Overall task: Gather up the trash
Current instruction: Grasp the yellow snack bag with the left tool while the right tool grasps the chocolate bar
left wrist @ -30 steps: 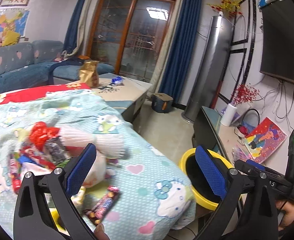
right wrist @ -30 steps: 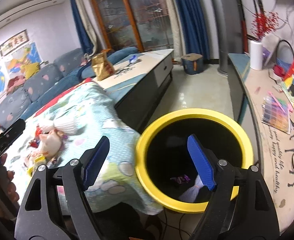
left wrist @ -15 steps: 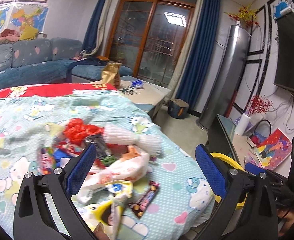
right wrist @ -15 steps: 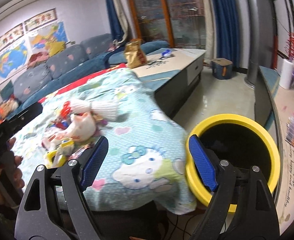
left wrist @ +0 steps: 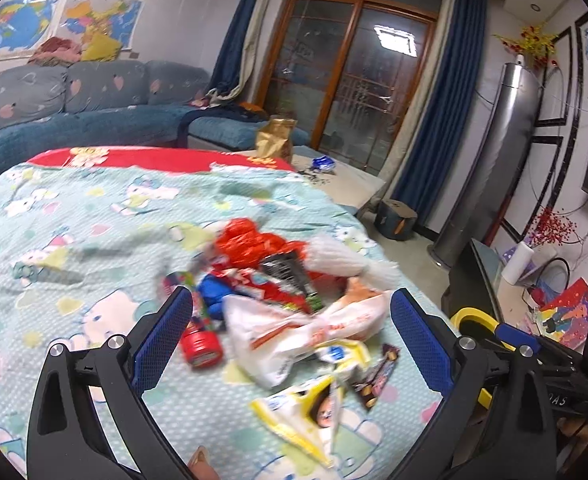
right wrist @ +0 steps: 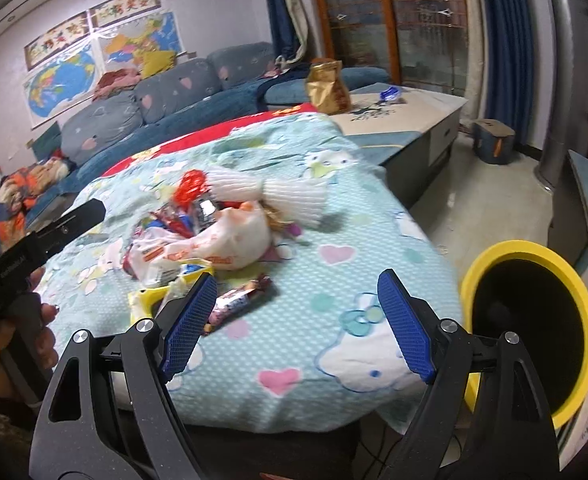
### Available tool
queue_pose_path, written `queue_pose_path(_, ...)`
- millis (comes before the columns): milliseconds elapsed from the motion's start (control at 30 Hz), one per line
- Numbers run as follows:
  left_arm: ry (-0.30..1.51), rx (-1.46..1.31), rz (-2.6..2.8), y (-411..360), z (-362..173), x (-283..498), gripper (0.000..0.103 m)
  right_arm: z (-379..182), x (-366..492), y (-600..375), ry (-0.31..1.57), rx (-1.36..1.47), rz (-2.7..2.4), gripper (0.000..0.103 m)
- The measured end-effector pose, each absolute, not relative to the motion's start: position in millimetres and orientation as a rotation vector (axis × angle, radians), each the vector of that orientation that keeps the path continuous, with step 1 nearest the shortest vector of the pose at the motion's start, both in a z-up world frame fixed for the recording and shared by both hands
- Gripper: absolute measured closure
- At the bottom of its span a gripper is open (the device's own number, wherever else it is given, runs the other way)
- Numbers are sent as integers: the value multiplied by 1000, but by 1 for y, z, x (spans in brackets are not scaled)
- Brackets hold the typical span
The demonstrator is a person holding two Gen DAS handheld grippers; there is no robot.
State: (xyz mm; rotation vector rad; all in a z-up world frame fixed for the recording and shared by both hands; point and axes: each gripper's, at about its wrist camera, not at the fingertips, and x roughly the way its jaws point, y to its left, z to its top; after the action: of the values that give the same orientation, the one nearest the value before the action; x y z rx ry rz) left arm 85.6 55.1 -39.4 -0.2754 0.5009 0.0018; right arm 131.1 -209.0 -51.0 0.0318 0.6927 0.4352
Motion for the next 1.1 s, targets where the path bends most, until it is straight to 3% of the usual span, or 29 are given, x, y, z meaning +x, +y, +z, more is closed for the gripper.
queue_pose_path(500,635,-326,-24,84,-78,65,8,-72,149,-166,753,-8,469,28)
queue_pose_path(567,653,-330,-40,83,-83,64,14,-77,152,-164,766,-11,467,29)
queue_pose_path(833,750,-513,-168,78,-112,72,46,-98,169,-158,853,49,502,42)
queue_pose_path(1033,806,-509,-191,57,-125,78,49,-117,179,-154,924,106,524,58)
queue_pose_path(1100,806,-500,-194,51,-127,79,52,-118,177,-153,920,113,544,70)
